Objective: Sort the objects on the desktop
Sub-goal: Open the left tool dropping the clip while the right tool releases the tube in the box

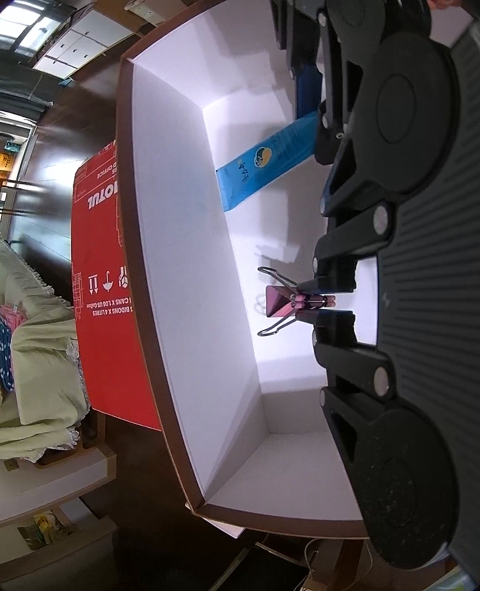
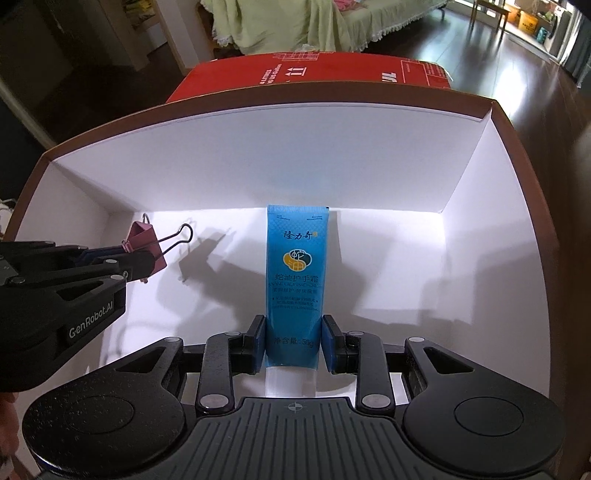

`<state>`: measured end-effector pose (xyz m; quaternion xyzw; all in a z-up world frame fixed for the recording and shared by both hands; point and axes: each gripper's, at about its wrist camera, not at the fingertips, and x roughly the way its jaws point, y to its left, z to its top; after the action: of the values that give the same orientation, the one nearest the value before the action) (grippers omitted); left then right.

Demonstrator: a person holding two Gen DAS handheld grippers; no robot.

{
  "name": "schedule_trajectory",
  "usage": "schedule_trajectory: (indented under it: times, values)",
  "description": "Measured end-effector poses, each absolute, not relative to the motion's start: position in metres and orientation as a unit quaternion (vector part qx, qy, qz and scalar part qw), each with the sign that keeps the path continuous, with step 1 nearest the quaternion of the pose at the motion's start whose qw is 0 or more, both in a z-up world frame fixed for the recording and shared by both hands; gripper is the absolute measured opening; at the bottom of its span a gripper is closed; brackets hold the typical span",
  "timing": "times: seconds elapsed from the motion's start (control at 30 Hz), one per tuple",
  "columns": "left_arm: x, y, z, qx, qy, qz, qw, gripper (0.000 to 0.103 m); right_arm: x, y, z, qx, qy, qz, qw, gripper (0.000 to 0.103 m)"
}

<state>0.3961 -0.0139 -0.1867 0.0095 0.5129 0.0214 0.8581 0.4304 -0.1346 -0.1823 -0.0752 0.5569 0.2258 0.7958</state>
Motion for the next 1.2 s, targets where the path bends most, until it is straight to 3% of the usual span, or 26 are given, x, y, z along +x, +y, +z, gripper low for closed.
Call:
schedule_trajectory:
  times: [0.03, 0.07, 0.1, 0.17, 1.2]
  values:
    - [0.397, -0.013, -0.187, 0.005, 0.513, 0.019, 0.858, 0.010, 0.430, -0.135, -0.183, -0.073, 0.559, 0.226, 0.795, 0.029]
    - [0.397, -0.013, -0.187, 0.004, 0.515, 0.019, 0.857, 0.024, 0.431, -0.135, -0.183, -0.071, 0.561, 0.228, 0.793, 0.032]
    - [0.396, -0.012, -0.187, 0.003, 0.515, 0.019, 0.857, 0.030, 0.431, -0.136, -0.182, -0.069, 0.560, 0.229, 0.793, 0.046]
    - [0.395, -0.012, -0.185, 0.009, 0.511, 0.022, 0.859, 0.032, 0.429, -0.139, -0.178, -0.067, 0.549, 0.229, 0.801, 0.060]
    - [0.336, -0.015, -0.133, 0.029, 0.501, 0.031, 0.865, 0.048, 0.361, -0.169, -0.135, -0.028, 0.550, 0.196, 0.811, 0.061]
